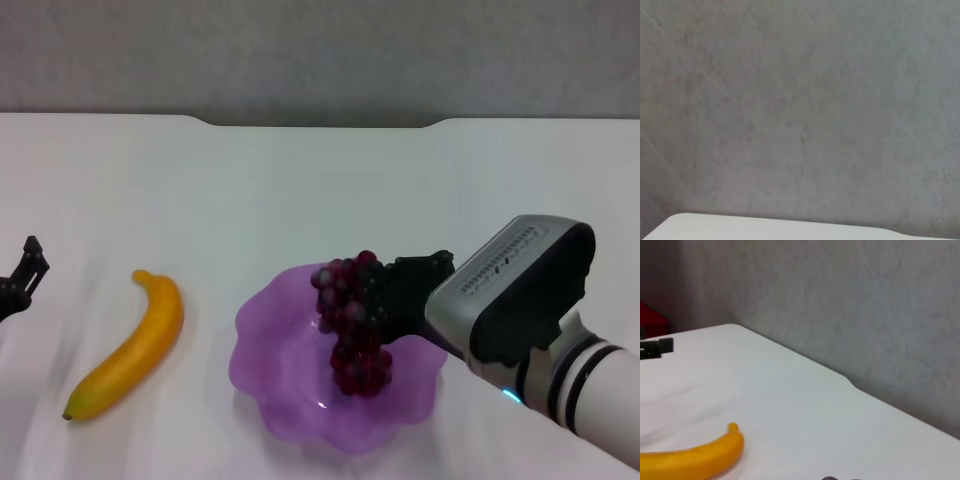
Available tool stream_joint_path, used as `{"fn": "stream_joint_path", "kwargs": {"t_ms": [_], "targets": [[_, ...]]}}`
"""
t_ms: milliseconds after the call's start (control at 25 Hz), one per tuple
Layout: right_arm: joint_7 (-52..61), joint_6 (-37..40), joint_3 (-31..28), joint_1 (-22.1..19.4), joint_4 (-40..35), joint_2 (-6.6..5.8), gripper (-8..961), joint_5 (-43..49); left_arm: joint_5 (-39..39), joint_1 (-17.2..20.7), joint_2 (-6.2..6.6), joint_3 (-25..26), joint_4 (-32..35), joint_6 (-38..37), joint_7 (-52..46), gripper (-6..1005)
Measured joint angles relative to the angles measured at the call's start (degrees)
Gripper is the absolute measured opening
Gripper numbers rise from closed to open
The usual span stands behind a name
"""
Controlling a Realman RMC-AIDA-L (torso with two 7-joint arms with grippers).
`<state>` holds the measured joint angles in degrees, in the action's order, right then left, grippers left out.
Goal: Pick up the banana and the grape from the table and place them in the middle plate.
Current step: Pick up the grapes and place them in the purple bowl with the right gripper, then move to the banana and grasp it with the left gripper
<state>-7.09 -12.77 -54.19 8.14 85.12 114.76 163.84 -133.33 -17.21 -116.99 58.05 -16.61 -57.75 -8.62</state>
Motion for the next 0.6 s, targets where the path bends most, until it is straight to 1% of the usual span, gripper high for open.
{"fn": "stream_joint_path", "kwargs": {"t_ms": [240,360,440,520,600], "targets": [[-1.33,6.36,0.67,-1.0,-2.76,-0.08,169,0.25,0.0,0.13,0.0,0.04,0.05,0.0,0.0,893],[-2.57,9.47,0.31,-2.27,-3.53,-0.13,292,0.26,0.0,0.24,0.0,0.05,0.07,0.0,0.0,894],[-3.19,13.23,-0.08,-3.03,-5.03,-0.14,373,0.26,0.0,0.35,0.0,0.1,0.08,0.0,0.0,894],[-3.35,19.59,-0.39,-3.8,-7.88,-0.13,456,0.26,0.0,0.38,0.0,0.12,0.09,0.0,0.0,894],[-3.33,28.27,-0.55,-4.76,-12.08,-0.15,541,0.11,-0.03,0.39,0.0,0.0,0.06,0.0,-0.14,894]]}}
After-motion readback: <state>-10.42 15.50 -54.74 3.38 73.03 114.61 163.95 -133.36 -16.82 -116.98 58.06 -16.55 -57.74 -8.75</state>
